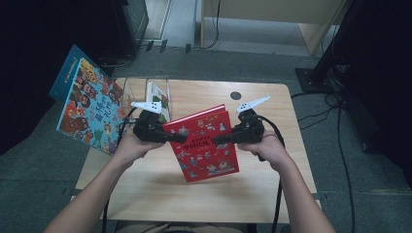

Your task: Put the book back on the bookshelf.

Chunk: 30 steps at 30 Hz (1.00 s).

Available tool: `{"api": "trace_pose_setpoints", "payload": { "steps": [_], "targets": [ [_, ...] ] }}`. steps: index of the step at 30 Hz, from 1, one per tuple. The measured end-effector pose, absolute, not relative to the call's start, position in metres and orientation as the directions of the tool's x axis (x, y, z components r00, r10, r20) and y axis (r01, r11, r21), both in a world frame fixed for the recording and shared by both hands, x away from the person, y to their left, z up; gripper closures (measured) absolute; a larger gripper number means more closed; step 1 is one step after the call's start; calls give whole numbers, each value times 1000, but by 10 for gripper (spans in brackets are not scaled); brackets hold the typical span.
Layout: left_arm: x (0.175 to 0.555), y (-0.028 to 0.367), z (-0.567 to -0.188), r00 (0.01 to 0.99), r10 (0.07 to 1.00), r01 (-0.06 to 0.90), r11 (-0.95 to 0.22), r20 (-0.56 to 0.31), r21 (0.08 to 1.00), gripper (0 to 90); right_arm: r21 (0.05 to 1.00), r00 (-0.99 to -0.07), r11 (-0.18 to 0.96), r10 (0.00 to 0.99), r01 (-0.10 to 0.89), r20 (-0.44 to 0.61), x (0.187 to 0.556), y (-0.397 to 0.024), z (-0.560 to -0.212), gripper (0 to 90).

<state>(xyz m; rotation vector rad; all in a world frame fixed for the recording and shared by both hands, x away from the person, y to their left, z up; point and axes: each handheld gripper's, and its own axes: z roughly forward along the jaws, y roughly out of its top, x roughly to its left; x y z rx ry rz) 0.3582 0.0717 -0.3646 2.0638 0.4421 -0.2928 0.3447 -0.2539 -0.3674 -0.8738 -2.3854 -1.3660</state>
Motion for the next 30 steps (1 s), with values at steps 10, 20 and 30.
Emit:
{"api": "trace_pose_setpoints", "payload": {
  "steps": [10, 20, 30],
  "targets": [
    [361, 77, -371, 895, 192, 443, -468, -402, 764, 750, 700, -779, 358, 392, 618, 488, 346, -255, -366, 681],
    [366, 76, -372, 872, 211, 486, -475, -441, 734, 739, 718, -792, 370, 439, 590, 425, 345, -259, -360, 711],
    [372, 72, -362, 871, 202, 481, -529, -448, 699, 693, 740, -829, 402, 406, 540, 385, 343, -256, -355, 732]
  ]
}}
